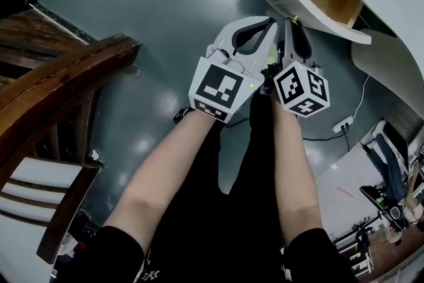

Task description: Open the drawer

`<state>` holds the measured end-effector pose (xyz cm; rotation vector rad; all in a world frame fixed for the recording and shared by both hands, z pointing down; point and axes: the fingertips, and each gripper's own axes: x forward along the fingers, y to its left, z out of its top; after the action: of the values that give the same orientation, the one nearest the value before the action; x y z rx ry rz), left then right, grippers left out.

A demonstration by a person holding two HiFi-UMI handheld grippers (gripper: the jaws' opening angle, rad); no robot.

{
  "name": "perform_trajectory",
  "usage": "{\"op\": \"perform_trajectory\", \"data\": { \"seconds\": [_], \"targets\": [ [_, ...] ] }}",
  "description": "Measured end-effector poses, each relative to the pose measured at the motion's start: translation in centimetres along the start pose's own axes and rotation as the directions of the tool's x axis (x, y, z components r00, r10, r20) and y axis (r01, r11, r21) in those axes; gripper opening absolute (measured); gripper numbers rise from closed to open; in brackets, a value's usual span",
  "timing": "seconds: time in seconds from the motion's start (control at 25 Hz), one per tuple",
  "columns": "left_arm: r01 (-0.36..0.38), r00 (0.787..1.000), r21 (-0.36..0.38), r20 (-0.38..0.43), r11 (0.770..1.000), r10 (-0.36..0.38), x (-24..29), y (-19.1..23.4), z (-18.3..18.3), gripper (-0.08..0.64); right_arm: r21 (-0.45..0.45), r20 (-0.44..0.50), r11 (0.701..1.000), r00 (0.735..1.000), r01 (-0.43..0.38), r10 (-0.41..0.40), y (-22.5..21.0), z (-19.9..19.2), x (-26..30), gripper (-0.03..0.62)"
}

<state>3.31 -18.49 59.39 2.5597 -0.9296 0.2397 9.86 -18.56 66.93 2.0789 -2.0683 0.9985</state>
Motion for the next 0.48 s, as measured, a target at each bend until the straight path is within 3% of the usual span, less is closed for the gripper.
{"op": "perform_trajectory", "data": {
  "seconds": [0.48],
  "targets": [
    [0.018, 0.999, 0.005, -0.030, 1.000, -0.018, -4.7, -2.1, -1.2, 0.008, 0.017, -0.036, 1.000, 0.999, 0.014, -0.013, 1.9, -3.4, -3.5, 0.107]
  ]
}}
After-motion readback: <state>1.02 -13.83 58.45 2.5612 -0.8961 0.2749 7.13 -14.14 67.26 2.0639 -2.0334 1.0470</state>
